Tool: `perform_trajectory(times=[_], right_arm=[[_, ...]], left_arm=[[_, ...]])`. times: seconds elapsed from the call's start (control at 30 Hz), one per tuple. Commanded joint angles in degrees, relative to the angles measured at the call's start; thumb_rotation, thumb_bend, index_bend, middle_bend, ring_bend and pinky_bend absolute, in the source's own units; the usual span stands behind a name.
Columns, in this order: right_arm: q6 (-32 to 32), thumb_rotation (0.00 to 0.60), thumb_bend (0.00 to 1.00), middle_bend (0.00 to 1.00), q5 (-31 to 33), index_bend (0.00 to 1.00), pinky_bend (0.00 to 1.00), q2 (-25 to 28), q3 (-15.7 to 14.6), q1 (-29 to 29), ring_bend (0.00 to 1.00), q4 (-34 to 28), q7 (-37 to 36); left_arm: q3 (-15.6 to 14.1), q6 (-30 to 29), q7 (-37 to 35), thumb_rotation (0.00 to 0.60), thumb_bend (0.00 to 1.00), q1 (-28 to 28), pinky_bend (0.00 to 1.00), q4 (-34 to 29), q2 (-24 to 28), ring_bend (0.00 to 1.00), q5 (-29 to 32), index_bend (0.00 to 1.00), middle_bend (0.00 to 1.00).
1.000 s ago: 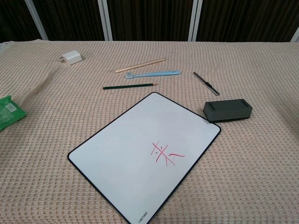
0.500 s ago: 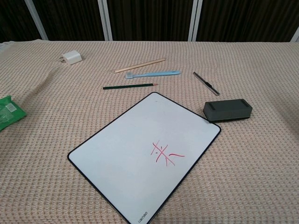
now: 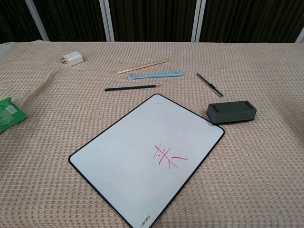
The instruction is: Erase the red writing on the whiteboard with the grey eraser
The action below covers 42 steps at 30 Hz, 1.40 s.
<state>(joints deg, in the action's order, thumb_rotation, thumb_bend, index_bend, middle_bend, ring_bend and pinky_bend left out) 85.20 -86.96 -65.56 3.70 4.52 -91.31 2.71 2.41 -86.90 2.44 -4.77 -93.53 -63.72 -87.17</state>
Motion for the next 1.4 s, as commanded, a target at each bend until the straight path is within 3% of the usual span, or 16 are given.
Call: perform_trajectory(times=[0.03, 0.27, 0.5, 1.03, 1.4], right_arm=[[-3.5, 0.6, 0.1, 0.04, -2.7, 0.0, 0.15, 2.0, -2.1, 1.4, 0.04, -1.4, -4.3], [-10.7, 0.6, 0.1, 0.11, -7.6, 0.01, 0.15, 5.1, -2.5, 7.8, 0.09, -3.6, -8.7], [-19.4, 0.6, 0.1, 0.15, -5.9, 0.08, 0.15, 4.5, 0.4, 15.4, 0.13, -4.9, -9.7], [-38.3, 0.6, 0.23, 0.24, 10.3, 0.2, 0.17, -5.7, 7.2, 30.5, 0.2, -2.8, 3.5], [-42.6, 0.6, 0.23, 0.3, 20.6, 0.24, 0.26, -10.9, 7.3, 36.1, 0.28, 2.0, 11.9]], left_arm=[[0.3, -0.5, 0.0, 0.6, 0.48, 0.1, 0.0, 0.1, 0.0, 0.0, 0.1, 0.14, 0.01], [0.2, -0.1, 0.4, 0.6, 0.48, 0.0, 0.0, 0.0, 0.0, 0.0, 0.3, 0.14, 0.01], [0.5, -0.1, 0.8, 0.6, 0.48, 0.0, 0.0, 0.1, -0.2, 0.0, 0.7, 0.14, 0.01], [0.7, 0.4, 1.3, 0.6, 0.48, -0.1, 0.0, -0.1, -0.2, 0.0, 1.6, 0.14, 0.01], [0.8, 0.6, 1.7, 0.6, 0.48, -0.1, 0.0, -0.3, -0.2, 0.0, 2.1, 0.14, 0.01]])
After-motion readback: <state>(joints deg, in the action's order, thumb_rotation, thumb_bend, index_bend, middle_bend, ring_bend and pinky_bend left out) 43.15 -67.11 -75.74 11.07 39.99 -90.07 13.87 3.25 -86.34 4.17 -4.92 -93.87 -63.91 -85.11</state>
